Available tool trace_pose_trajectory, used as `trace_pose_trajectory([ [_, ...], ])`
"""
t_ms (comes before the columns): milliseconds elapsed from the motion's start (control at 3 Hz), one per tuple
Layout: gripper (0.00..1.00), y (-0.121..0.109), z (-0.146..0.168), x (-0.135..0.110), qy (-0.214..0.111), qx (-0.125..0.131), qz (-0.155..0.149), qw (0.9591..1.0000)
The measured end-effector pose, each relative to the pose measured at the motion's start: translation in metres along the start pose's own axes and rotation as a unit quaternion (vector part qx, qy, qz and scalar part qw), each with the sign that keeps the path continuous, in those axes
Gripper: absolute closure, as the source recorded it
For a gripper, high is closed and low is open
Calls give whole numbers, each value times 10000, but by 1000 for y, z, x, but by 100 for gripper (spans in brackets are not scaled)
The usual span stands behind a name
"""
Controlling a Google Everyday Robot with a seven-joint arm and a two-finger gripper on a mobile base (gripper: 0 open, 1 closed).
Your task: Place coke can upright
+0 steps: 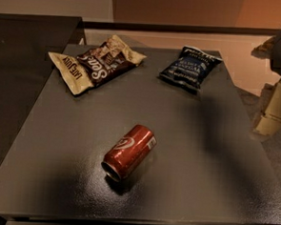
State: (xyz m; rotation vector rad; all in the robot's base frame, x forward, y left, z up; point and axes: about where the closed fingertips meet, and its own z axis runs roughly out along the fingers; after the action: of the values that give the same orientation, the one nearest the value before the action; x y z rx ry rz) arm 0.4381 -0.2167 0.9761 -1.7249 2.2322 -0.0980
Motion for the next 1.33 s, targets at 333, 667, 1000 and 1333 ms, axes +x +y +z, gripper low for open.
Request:
trace_pose_trajectory([
  [333,0,0,0,0,0,1,-1,10000],
  [667,0,1,4,-17,-38,-32,-360,9993],
  [1000,0,9,16,-51,-85,-149,-1063,9942],
  [1333,0,26,29,-92,-191,-323,-1879,9815],
])
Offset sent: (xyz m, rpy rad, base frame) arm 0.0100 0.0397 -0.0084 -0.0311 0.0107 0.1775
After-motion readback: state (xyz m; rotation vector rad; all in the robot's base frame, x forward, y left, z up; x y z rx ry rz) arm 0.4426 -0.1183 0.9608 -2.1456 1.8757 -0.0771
